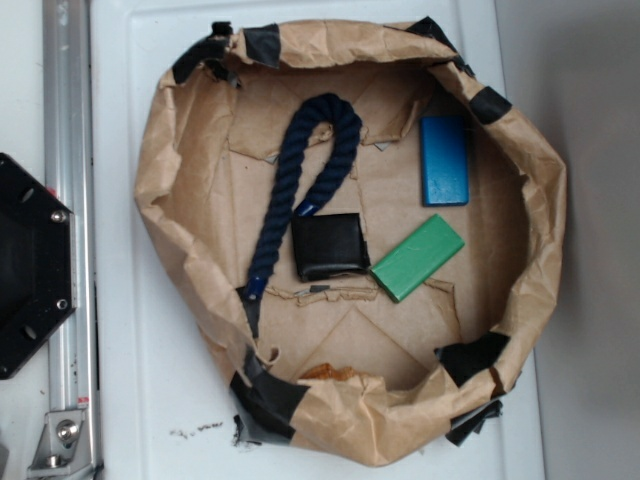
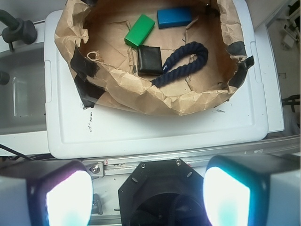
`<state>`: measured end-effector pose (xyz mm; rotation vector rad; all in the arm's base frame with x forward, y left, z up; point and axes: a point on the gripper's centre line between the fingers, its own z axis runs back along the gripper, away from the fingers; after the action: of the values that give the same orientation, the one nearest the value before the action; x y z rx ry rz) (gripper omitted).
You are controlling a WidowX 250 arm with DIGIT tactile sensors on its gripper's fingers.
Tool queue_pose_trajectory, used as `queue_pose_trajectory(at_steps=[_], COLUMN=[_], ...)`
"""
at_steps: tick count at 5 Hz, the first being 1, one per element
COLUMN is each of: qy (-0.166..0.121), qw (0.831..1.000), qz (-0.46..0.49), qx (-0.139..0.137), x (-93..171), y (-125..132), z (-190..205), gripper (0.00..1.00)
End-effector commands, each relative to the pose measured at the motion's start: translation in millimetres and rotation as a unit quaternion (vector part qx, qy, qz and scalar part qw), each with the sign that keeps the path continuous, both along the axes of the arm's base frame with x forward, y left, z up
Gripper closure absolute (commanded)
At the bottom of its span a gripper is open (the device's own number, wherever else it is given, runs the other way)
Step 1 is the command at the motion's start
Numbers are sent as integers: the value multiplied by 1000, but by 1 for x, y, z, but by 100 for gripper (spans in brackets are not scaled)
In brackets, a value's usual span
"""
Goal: Grab the green block.
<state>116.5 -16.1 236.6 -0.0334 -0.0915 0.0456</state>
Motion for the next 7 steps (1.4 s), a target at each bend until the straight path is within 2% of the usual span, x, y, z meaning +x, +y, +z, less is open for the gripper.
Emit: queue_pose_trajectory(at_steps=[1, 2, 3, 4, 5, 6, 7], qy=[0, 18, -25, -47, -80, -69, -62], qw=[1000, 997, 995, 982, 975, 973, 981], qz=[0, 69, 94, 176, 204, 213, 169], qx=[0, 20, -20, -44, -35, -51, -72], x=[0, 50, 103, 142, 166, 179, 178], y=[0, 27, 32, 38, 33, 13, -15], z=[0, -50, -97, -146, -172, -187, -186], gripper=[0, 0, 0, 0, 0, 0, 0])
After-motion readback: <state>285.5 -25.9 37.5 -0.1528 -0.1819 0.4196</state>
